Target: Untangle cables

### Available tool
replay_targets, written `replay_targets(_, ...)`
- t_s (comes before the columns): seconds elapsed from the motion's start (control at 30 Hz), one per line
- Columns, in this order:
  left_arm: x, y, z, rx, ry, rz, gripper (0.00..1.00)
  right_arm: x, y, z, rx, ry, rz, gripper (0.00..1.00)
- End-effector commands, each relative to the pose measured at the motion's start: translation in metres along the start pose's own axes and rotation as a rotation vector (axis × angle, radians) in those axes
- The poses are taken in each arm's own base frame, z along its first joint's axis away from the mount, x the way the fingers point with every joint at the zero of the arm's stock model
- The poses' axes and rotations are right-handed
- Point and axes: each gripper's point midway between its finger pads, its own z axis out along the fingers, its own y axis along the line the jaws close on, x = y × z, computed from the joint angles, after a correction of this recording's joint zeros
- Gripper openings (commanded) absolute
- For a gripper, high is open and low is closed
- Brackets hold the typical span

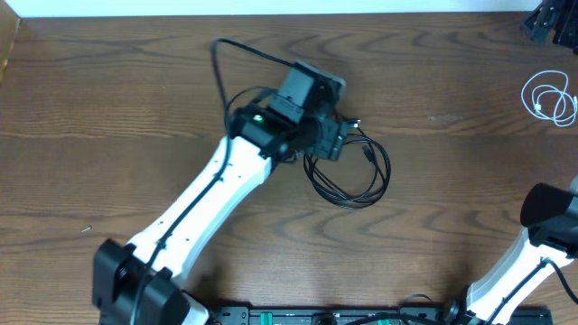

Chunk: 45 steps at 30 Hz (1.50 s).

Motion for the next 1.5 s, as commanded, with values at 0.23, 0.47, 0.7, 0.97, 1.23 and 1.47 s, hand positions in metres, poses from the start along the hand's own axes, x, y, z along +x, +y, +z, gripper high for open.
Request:
replay_targets(0.23,0.052,-0.06,0.064,0.189,0.219,0.193,0.75,0.011,-0.001,0.019,-0.009,0.068,-0.003,0.99)
replay_targets(0.47,0.074,-0.065,0.099,0.19,0.298,0.204,0.75,0.013,-0.002,0.021,-0.009,0.077,0.001,0.99)
replay_targets(0.7,0.089,-0.063,0.123,0.186,0.354,0.18,0.75,0.014,-0.002,0.021,-0.009,0.079,0.001,0.99)
replay_targets(0.97,0.093,-0.069,0.129,0.188,0.357,0.199,0.75,0.013,-0.002,0.021,-0.01,0.079,0.001,0.99)
replay_targets(1.23,0.099,-0.066,0.14,0.186,0.374,0.195,0.75,0.014,-0.002,0.021,-0.01,0.079,0.001,0.99)
replay_targets(1.47,0.097,-0.064,0.148,0.18,0.359,0.199,0.75,0.014,-0.001,0.021,-0.01,0.081,0.001,0.99)
